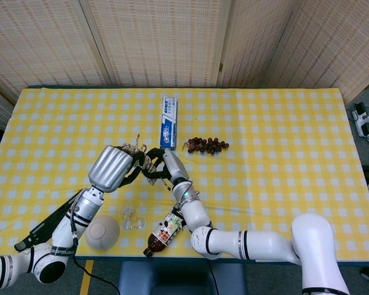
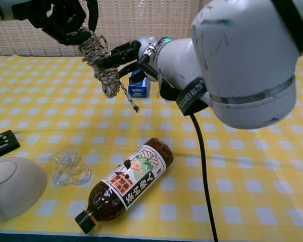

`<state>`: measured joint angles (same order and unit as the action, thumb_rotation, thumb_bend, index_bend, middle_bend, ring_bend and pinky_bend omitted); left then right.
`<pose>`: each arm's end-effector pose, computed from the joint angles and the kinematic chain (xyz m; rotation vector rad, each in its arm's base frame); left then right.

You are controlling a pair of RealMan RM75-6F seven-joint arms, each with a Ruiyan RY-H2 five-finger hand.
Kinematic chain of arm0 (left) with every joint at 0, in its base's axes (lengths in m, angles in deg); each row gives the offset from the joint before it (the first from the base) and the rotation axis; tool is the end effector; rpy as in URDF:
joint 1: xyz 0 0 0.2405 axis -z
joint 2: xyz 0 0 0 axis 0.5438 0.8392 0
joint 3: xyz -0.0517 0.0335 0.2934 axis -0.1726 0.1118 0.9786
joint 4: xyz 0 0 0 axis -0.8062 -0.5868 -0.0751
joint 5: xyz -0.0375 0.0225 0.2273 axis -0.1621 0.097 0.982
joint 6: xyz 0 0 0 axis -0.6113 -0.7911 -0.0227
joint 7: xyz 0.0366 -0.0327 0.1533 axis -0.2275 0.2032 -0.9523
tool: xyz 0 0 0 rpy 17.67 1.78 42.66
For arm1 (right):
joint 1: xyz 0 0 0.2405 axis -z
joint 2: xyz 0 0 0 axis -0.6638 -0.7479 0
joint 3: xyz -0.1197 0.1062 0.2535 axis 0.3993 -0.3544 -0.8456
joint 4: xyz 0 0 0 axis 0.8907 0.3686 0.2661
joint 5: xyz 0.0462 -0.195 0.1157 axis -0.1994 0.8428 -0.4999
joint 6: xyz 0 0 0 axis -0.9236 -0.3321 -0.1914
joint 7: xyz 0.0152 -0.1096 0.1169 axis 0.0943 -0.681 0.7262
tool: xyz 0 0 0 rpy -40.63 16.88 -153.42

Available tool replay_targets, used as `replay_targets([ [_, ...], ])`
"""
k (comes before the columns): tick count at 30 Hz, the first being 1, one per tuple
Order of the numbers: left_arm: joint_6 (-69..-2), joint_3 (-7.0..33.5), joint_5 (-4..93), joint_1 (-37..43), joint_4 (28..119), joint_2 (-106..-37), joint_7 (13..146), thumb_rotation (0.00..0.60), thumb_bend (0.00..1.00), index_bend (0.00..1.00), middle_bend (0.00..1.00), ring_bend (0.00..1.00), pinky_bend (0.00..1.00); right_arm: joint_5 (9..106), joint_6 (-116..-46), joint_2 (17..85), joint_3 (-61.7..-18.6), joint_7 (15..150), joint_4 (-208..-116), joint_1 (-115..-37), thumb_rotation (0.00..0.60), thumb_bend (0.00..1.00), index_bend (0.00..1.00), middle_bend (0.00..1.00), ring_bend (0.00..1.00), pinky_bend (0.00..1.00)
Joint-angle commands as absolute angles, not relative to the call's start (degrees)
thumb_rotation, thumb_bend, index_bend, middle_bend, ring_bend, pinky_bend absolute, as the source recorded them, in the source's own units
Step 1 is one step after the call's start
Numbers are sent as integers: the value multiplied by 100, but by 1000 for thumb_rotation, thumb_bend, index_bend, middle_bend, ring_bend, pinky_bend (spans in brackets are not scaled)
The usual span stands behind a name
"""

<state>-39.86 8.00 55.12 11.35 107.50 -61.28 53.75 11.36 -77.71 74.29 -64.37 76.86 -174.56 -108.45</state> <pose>-0.0882 0.3739 0.0762 -1.8068 -0.5955 -1.2214 0.0440 -0.4171 -0.1057 1.2081 -2.0702 1.3407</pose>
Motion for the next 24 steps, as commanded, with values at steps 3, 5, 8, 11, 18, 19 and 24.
replay_targets([
  [3,-4106,773,5447,1078,10725,-6207,5295,600,530,633,842,773,764,1406,-7892,7693,-6734,8170,-17333,-10619,600,439,998,891,1000,984],
  [5,-4130,759,5412,1061,10715,-6220,5292,600,530,632,843,773,764,1456,-7865,7715,-6804,8274,-17320,-10554,600,439,998,891,1000,984],
  [8,-4166,746,5361,1026,10697,-6235,5298,600,530,630,842,773,765,1531,-7768,7679,-6850,8344,-17334,-10465,600,440,998,891,1000,984],
  [11,-4177,742,5284,989,10680,-6236,5312,600,530,628,842,773,765,1639,-7681,7586,-6848,8340,-17397,-10381,600,439,998,891,1000,984],
  [18,-4161,758,5212,910,10577,-6236,5458,600,530,625,842,773,764,1780,-7532,7321,-6887,8381,-17652,-10167,600,439,998,891,1000,984],
  [19,-4159,761,5208,897,10559,-6232,5485,600,530,625,842,773,764,1817,-7513,7276,-6898,8406,-17692,-10129,600,439,998,891,1000,984],
  [24,-4115,775,5168,846,10500,-6207,5612,600,530,625,842,773,764,1961,-7382,7089,-6879,8510,-17818,-9966,600,439,998,891,1000,984],
])
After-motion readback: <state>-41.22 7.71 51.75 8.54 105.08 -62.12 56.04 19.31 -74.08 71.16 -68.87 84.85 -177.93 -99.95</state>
